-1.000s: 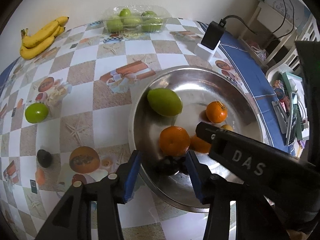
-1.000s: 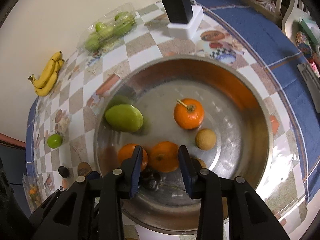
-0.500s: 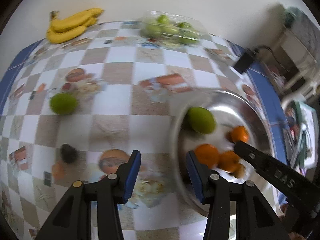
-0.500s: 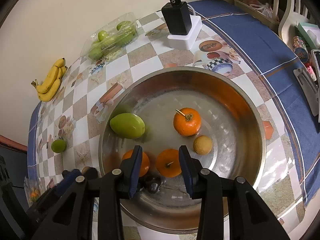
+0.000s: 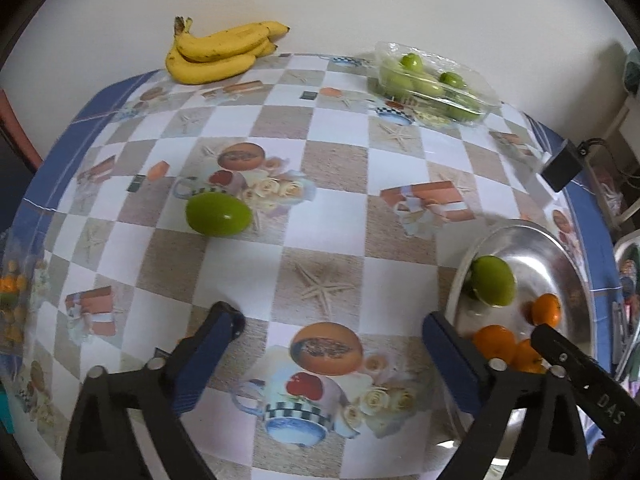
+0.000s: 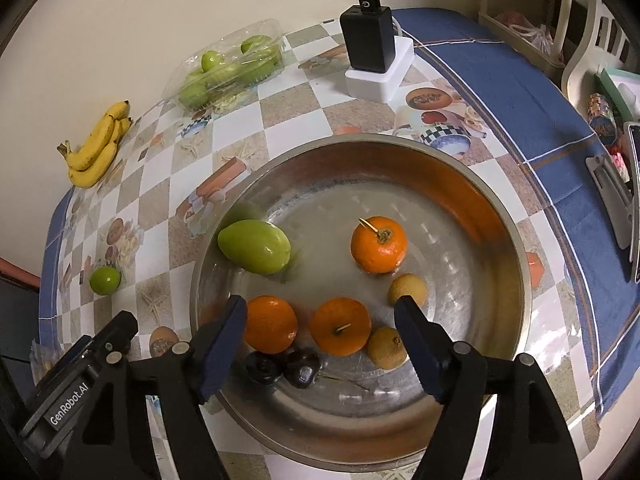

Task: Organize fruits
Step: 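Move both open tools back over the remaining fruit on the table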

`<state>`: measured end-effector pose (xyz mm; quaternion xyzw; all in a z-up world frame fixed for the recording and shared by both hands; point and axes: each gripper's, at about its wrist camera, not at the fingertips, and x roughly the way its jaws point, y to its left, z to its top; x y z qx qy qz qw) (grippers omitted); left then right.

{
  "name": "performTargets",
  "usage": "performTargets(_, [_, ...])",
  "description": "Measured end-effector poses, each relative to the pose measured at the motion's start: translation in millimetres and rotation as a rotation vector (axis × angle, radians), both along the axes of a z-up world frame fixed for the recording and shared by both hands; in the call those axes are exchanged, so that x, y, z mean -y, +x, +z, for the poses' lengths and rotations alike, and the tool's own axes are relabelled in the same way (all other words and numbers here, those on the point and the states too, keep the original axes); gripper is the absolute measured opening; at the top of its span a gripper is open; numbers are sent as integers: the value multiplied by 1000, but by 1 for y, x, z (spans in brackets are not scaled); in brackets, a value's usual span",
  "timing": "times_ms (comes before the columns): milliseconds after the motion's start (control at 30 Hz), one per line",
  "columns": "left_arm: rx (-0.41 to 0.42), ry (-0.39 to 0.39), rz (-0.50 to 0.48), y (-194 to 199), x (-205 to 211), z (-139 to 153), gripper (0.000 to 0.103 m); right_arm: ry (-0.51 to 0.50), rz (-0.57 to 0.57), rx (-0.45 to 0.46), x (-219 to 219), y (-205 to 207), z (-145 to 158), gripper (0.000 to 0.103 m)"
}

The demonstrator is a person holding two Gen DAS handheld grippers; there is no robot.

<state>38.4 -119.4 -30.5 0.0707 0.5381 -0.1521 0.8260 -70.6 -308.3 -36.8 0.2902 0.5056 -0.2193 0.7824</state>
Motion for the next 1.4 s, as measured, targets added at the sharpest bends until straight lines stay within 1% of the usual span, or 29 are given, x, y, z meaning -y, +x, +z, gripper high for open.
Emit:
performTargets(67, [10,7,-1,0,-1,1,101,-3,4,-3,-1,0,0,83])
performTargets(300, [33,19,-1,1,-3,3,103,-13,10,-6,-2,1,0,83])
performTargets(600, [43,26,27,4,-9,2,103,-19,16,-13,-4,1,-1,84])
performTargets(633, [44,28,32,4,-10,3,103,-20,16,-13,-4,1,-1,85])
performTargets(667, [48,30,35,5,-11,2,103,-23,16,-12,-4,1,-1,94])
performTargets(733, [59,42,44,5,-12,3,103,-37,19,-10,-5,1,-1,101])
performTargets(833, [62,43,48,6,-15,2,103,-57,24,-12,-5,2,1,101])
performTargets(1000, [63,50,40,7,-15,2,103,-54,24,-12,-5,2,-1,101])
performTargets(1400, [79,73,39,12,-23,6,103,-24,37,57,-13,5,4,102])
